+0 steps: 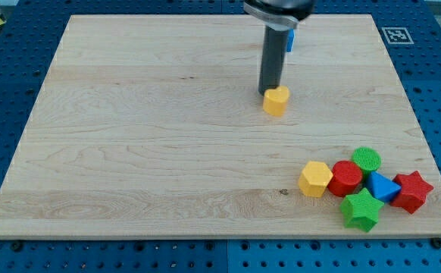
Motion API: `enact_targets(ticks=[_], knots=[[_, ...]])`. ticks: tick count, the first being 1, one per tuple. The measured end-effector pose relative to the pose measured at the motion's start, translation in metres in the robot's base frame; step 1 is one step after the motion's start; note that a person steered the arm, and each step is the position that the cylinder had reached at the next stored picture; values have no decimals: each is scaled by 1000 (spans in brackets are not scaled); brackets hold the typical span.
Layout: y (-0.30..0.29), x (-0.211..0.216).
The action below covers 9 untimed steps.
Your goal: Push the cube to the left of the heart
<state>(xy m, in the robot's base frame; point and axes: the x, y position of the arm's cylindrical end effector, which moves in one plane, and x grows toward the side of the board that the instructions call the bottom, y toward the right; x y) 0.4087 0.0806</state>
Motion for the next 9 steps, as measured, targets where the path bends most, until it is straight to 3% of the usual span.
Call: enact_targets(ticks=[2, 3, 5, 6, 9], knots=[[25, 60], [27, 37], [-2, -115], [-33, -166], [13, -203]])
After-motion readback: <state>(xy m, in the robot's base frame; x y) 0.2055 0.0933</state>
